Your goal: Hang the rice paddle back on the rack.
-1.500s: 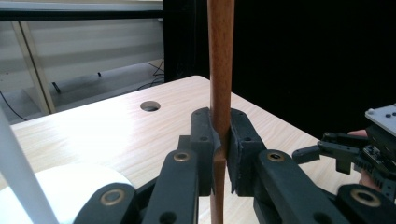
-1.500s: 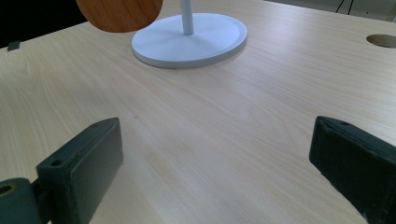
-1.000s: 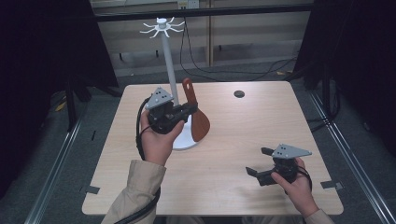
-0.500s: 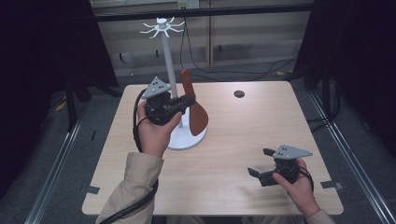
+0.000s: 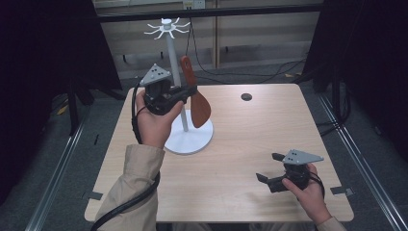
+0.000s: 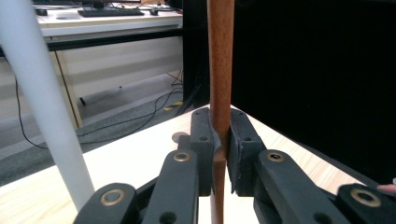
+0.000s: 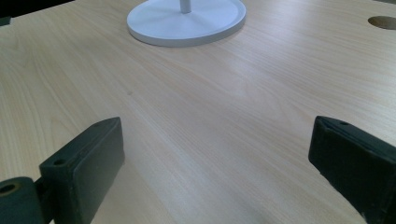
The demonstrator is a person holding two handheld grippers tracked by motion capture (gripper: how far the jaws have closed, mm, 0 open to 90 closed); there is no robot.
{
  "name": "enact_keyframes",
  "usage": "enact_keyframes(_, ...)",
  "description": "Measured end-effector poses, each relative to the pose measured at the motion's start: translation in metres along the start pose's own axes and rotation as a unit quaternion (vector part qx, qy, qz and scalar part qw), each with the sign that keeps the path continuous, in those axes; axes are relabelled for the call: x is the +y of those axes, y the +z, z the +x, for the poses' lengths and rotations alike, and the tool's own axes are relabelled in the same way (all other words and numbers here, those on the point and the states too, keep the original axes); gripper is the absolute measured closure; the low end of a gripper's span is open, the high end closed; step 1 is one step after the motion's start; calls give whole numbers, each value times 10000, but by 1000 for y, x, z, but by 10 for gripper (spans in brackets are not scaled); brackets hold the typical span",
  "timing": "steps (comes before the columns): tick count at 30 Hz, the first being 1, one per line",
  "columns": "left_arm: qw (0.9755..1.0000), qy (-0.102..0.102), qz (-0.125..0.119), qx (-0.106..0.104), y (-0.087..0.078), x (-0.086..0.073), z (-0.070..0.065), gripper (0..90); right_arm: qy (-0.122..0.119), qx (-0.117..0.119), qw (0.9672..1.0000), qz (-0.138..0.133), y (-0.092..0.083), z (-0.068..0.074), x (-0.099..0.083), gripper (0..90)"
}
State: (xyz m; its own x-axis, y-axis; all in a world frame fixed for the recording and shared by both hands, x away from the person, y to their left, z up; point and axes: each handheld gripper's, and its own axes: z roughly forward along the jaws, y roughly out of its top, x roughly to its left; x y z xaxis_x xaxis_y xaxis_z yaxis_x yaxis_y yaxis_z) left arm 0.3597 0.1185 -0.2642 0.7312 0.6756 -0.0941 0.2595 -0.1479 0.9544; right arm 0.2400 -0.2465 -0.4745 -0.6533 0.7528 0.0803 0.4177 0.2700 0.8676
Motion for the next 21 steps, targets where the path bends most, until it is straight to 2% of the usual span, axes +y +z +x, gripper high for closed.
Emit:
enact_keyframes(16,9999,-13,-60,120,3,32,18,826,48,0,10000,-58,-1,-2,0,31)
enact_keyframes(21,9998,-56,-92,188,5,36,23,826,89,19,9999,-90,-2,-3,1,32)
